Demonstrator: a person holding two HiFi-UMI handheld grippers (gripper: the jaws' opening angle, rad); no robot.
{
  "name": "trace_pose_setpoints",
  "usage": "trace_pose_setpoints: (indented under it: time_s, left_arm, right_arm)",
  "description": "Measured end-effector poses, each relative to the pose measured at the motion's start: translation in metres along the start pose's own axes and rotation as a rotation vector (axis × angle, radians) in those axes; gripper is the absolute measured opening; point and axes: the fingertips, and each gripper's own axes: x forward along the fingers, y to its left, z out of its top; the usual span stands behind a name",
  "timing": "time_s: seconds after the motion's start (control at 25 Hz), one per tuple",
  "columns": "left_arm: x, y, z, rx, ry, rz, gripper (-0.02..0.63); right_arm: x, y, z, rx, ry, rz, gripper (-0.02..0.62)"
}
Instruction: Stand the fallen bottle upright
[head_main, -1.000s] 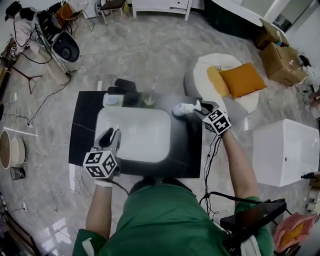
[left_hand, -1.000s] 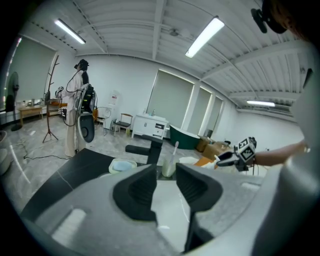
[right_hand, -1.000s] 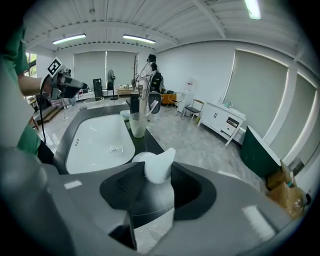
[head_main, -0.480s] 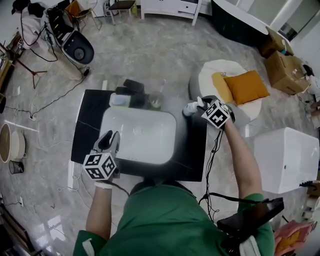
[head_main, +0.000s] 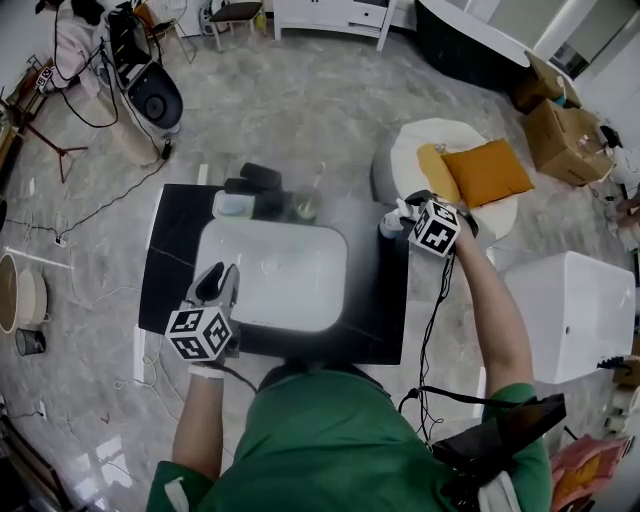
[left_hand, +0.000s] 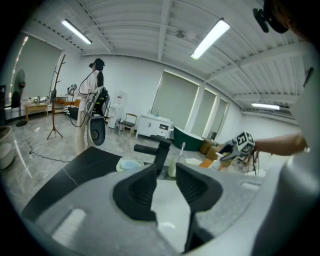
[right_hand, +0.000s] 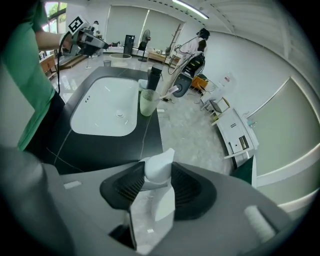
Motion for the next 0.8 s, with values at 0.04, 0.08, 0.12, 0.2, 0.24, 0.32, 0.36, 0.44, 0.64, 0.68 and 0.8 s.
trace_pose_setpoints:
  time_s: [0.04, 0.08, 0.12, 0.2, 0.24, 0.32, 0.36, 0.44, 0.64, 0.68, 0.8]
  left_arm:
    - [0.002, -0.002, 0.000, 0.001, 0.002, -0.004, 0.118]
    - [0.004, -0.003, 0.000, 0.003, 0.004, -0.008, 0.118]
    - [0.006, -0.005, 0.000, 0.006, 0.006, -0.011, 0.118]
    - [0.008, -0.008, 0.003, 0.012, 0.010, -0.015, 0.118]
    - [0.009, -0.009, 0.004, 0.013, 0.010, -0.016, 0.118]
    - [0.010, -0.009, 0.007, 0.015, 0.010, -0.016, 0.118]
    - [0.011, -0.009, 0.007, 0.016, 0.010, -0.017, 0.118]
    - [0.012, -0.009, 0.009, 0.018, 0.008, -0.018, 0.118]
    - [0.014, 0.001, 0.028, 0.029, -0.030, 0.000, 0.118]
    - [0.015, 0.002, 0.034, 0.041, -0.040, 0.003, 0.118]
    - [0.019, -0.004, 0.055, 0.106, -0.079, 0.009, 0.118]
  right_arm:
    - [0.001, 0.000, 0.000, -0.001, -0.009, -0.001, 0.166]
    - [0.001, -0.001, 0.000, 0.008, -0.022, -0.004, 0.167]
    - [0.001, -0.002, 0.000, 0.025, -0.038, -0.009, 0.169]
    - [0.000, -0.005, -0.001, 0.071, -0.069, -0.023, 0.184]
    - [-0.002, -0.007, -0.001, 0.096, -0.085, -0.029, 0.193]
    - [-0.007, -0.009, -0.002, 0.151, -0.121, -0.031, 0.195]
    - [-0.011, -0.009, -0.002, 0.178, -0.143, -0.031, 0.195]
    - [-0.022, -0.010, 0.000, 0.223, -0.192, -0.038, 0.196]
    - [-0.069, -0.023, 0.006, 0.402, -0.382, -0.115, 0.194]
    - [-0.079, -0.026, 0.007, 0.462, -0.432, -0.141, 0.192]
    - [-0.108, -0.034, 0.006, 0.644, -0.568, -0.237, 0.114]
